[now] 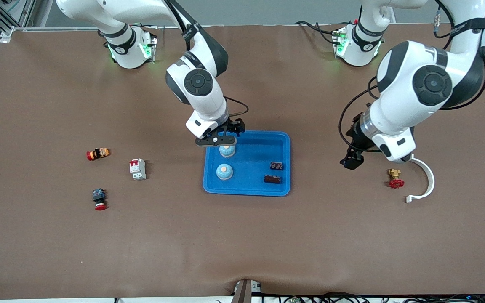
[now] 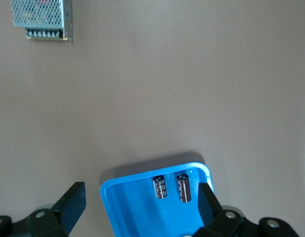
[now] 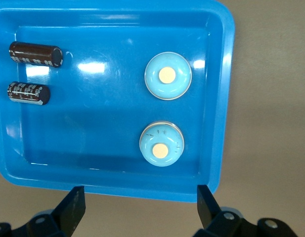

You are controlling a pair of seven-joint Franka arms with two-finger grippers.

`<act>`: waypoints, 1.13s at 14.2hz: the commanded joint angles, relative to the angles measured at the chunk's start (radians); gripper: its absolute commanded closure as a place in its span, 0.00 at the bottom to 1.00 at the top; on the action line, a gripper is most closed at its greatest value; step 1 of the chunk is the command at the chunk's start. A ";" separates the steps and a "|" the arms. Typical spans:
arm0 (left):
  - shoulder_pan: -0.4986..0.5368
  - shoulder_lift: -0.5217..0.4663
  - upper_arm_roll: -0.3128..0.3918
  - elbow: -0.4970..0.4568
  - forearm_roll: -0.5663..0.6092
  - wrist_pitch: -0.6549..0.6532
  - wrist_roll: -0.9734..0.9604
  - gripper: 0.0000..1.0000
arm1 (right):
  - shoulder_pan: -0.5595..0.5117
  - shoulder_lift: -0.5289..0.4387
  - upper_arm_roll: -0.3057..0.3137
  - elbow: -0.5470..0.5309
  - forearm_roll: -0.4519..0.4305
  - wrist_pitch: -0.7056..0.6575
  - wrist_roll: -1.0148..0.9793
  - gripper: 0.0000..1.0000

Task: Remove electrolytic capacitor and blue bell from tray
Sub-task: 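Lower the right gripper over a bell while the left gripper nears capacitors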

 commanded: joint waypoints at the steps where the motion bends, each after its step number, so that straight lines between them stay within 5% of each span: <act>1: -0.026 -0.015 -0.002 -0.043 0.003 0.022 -0.081 0.00 | 0.021 0.023 -0.012 0.002 -0.022 0.023 0.031 0.00; 16: -0.137 0.077 -0.002 -0.072 0.003 0.111 -0.405 0.00 | 0.026 0.173 -0.017 0.018 -0.079 0.118 0.033 0.00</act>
